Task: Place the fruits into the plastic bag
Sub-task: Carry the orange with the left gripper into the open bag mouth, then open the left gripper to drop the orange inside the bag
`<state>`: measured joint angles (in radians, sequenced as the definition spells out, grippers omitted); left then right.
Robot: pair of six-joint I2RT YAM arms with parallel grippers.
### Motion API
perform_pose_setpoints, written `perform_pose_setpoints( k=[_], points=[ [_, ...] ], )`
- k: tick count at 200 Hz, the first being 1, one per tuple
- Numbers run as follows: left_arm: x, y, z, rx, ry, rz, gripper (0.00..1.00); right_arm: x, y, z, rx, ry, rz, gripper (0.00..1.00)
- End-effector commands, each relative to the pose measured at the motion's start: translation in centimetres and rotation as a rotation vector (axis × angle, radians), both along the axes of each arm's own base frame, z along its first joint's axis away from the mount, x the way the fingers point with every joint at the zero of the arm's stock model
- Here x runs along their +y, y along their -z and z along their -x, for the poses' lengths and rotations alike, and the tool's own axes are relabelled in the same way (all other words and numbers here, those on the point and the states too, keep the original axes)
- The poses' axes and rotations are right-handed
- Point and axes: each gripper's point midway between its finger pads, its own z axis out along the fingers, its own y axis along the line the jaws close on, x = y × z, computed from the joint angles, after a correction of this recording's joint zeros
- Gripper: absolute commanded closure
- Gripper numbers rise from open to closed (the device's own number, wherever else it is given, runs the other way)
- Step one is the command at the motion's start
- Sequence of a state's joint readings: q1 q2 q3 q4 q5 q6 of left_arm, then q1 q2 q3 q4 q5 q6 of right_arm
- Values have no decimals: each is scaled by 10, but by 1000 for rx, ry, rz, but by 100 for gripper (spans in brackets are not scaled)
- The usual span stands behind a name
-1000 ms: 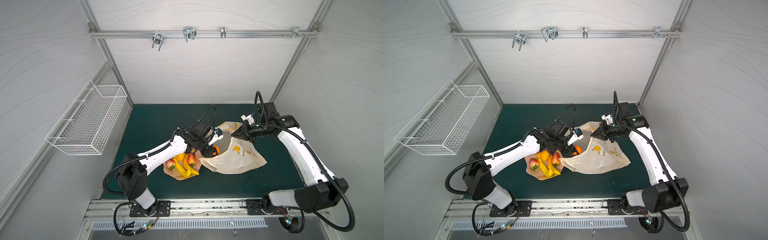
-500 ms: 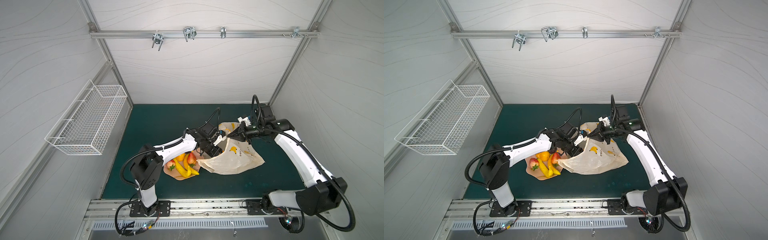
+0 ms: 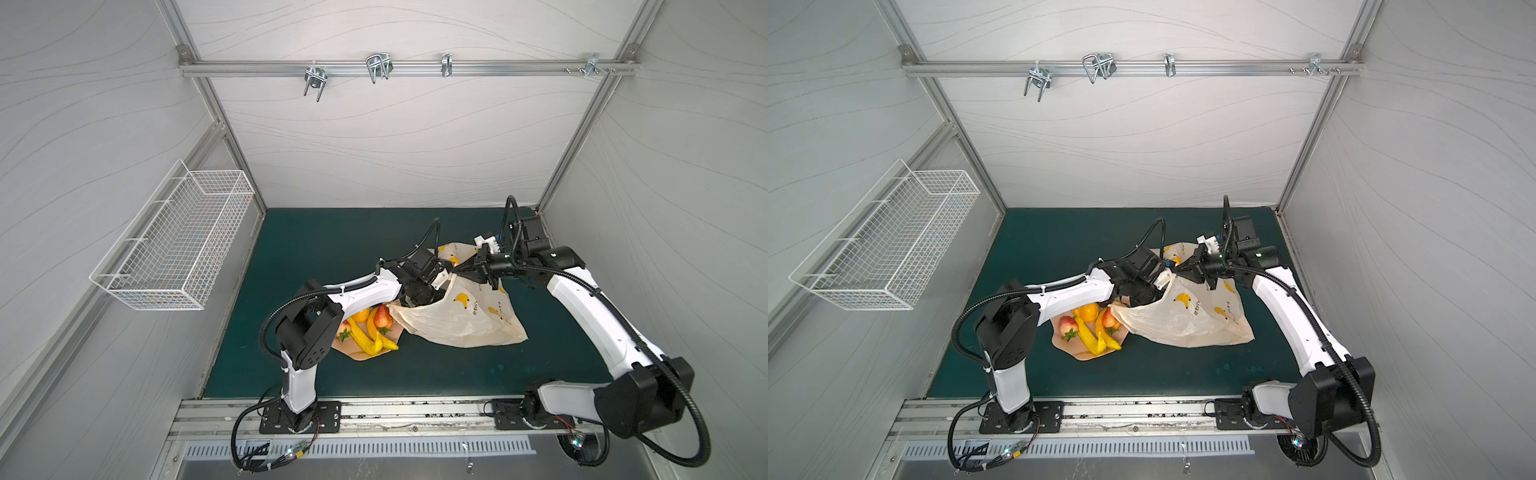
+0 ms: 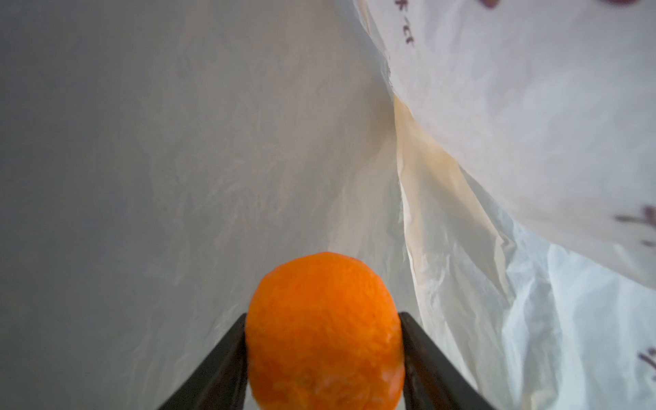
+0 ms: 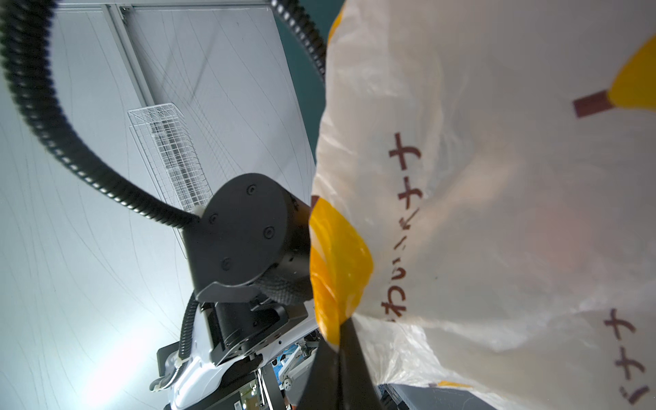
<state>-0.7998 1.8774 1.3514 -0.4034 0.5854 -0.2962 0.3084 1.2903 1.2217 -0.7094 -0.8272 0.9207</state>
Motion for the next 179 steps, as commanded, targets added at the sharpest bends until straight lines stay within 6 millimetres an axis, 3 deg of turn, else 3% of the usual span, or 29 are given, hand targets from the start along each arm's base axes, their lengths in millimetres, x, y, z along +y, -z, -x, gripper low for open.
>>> perform_pose_setpoints(
  k=[1, 29, 34, 43, 70, 121, 151, 179],
  points=[
    [-12, -9, -7, 26, -27, 46, 28, 4, -8, 2, -13, -6, -33, 100],
    [-6, -9, -7, 28, -50, 19, 21, 4, -7, 1, -11, -10, -33, 100],
    [-4, -12, -8, 24, -58, 19, 8, 4, -7, 1, -10, -10, -33, 100],
    [-2, -17, -11, 20, -74, 25, 1, 4, -7, 1, -12, -12, -33, 100],
    [11, -40, -22, 1, -128, 44, 1, 2, -8, 3, -13, -18, -30, 100],
    [55, -100, -35, -83, -243, 94, 2, -10, -11, 8, -25, -38, -9, 100],
    [79, -114, -27, -99, -276, 95, 3, -12, -12, 11, -44, -82, 17, 100],
    [89, -106, -13, -74, -279, 81, 5, -20, -1, 9, -62, -114, 116, 100]
  ],
)
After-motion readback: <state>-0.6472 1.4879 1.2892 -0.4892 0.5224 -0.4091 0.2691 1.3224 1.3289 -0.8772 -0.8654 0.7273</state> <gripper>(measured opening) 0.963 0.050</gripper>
